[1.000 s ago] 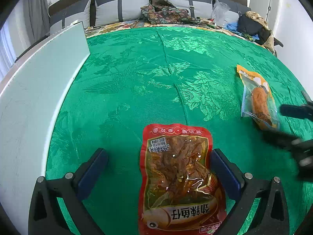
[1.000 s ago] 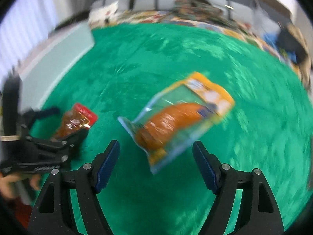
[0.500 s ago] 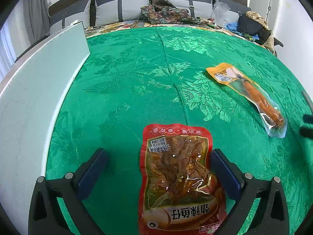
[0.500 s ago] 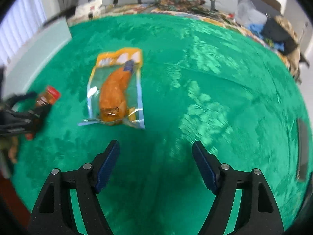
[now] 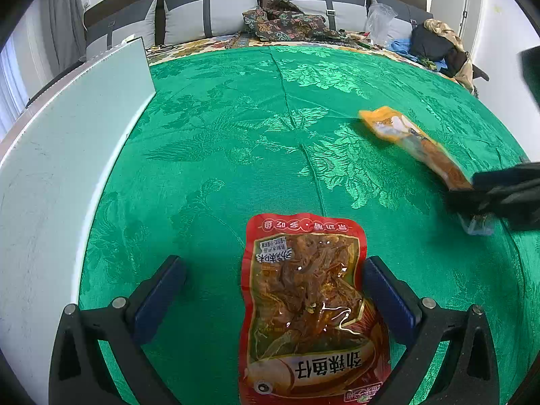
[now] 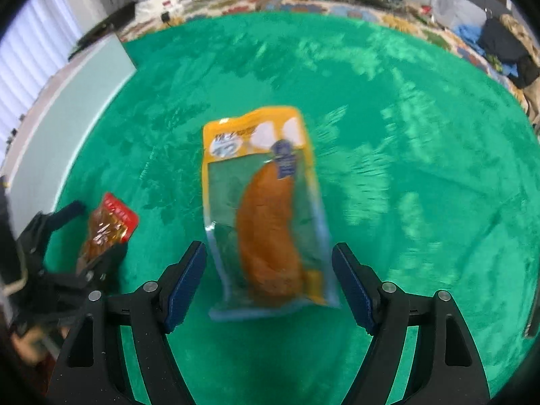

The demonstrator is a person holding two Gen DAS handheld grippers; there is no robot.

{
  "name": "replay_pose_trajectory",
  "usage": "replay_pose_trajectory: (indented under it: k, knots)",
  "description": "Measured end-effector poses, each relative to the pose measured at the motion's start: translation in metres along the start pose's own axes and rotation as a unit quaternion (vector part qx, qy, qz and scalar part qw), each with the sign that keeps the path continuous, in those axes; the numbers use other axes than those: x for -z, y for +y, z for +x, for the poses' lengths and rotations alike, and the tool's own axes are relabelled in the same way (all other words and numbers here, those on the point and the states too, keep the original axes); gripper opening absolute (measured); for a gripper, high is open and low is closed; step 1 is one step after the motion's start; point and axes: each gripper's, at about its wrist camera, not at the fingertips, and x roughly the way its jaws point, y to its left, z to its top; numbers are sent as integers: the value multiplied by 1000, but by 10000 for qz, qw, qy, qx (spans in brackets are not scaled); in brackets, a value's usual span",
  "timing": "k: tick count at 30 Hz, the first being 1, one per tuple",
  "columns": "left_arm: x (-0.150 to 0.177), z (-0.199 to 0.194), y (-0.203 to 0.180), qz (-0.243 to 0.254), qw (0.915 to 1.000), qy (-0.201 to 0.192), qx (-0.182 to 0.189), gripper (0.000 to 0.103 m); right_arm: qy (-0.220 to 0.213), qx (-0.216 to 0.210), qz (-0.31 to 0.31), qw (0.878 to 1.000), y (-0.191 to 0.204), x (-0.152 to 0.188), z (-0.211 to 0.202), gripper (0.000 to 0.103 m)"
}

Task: Organize snacks
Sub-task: 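Grasp the orange-labelled sausage pack with the right tool and lift it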

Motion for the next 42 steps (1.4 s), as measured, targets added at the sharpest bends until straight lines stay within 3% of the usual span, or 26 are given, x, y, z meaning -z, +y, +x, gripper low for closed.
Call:
replay_pose_trajectory:
  k: [2,4,6,13,21,30,37,42]
  knots:
    - [0,0,0,0,10000,0,0,103,94,326,-103,9994,11,1,15,82]
    - [0,0,0,-1,10000,1,2,103,-116,578,-334,9977,19,3,15,82]
    - [0,0,0,-1,10000,0,1,103,-71,453,-143,9988,12,2,17,88]
    - [0,0,0,-2,10000,0,0,103,133,500,9,9987,3,-14,25,92]
    - [0,0,0,-2,10000,1,1,103,-185,586,93,9981,6,-7,23,93]
    - [1,0,1,-3,10000,1,1,103,895,535,232,9943,1,-36,32,91]
    - [1,0,1,-4,10000,1,0,103,640,333,267,9970,-2,-34,20,91]
    - [0,0,1,-4,10000,4,-1,103,669,500,-44,9965,10,-33,28,93]
